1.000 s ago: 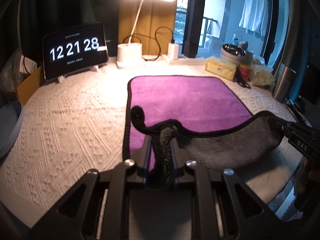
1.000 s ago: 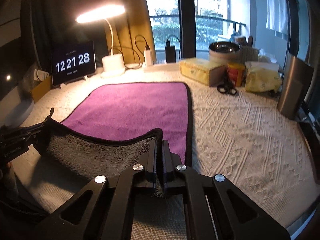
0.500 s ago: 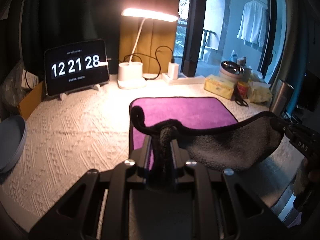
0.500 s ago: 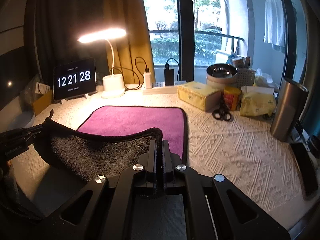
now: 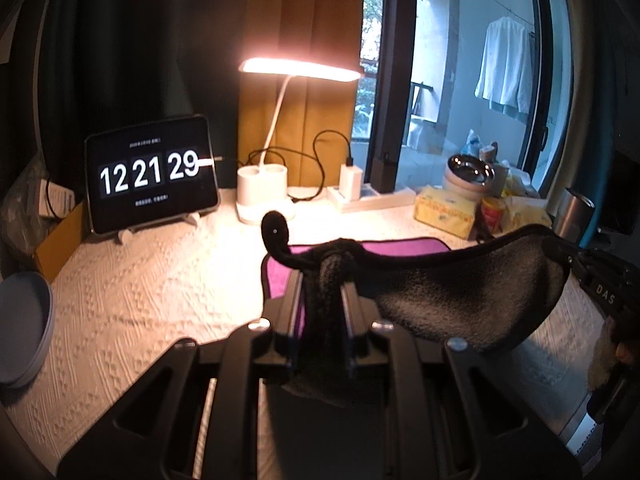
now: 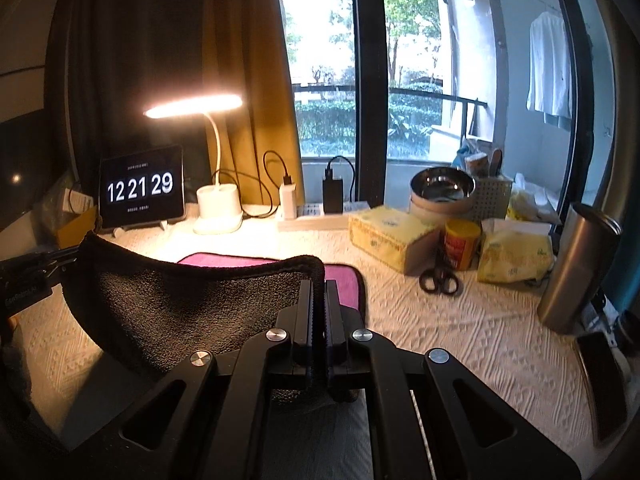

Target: Fold towel

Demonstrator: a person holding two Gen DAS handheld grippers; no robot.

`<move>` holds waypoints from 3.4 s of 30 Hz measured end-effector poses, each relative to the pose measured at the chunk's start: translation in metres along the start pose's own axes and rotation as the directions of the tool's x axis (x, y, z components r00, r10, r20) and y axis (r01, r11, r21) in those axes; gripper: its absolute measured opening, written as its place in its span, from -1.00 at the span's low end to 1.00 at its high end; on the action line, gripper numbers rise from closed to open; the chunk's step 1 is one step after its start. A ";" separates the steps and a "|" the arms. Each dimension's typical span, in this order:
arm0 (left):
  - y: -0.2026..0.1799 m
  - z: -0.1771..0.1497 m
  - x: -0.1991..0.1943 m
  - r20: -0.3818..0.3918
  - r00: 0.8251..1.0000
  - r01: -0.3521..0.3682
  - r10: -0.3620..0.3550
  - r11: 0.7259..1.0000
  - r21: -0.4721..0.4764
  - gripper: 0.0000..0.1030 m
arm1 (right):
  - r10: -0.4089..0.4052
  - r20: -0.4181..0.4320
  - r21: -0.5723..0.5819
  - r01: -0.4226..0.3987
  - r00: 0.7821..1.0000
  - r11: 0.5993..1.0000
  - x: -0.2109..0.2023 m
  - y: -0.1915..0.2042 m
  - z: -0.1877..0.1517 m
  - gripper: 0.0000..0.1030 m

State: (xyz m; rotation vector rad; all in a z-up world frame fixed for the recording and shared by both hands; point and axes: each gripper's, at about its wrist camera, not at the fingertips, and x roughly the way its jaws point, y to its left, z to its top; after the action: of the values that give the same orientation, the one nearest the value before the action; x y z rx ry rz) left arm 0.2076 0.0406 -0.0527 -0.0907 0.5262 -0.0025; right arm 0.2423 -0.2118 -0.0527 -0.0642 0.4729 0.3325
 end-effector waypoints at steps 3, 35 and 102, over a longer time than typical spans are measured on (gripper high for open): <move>0.000 0.006 0.004 0.010 1.000 -0.003 0.003 1.000 0.009 -0.65 | 0.002 0.014 -0.001 -0.002 1.000 1.000 0.004 -0.002 0.006 -0.91; 0.010 0.042 0.095 0.001 0.999 -0.035 0.035 0.999 0.036 -0.65 | 0.018 0.024 -0.028 -0.017 1.000 0.999 0.086 -0.020 0.041 -0.91; 0.021 0.025 0.213 -0.379 0.925 -0.056 0.033 0.997 -0.048 0.55 | -0.057 -0.405 -0.003 0.061 0.913 0.998 0.224 -0.048 0.014 -0.31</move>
State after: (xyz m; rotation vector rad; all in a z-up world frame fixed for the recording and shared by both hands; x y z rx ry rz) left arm 0.4035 0.0581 -0.1397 -0.1367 0.9155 0.0406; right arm 0.4518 -0.1880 -0.1432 -0.1393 0.8834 0.2567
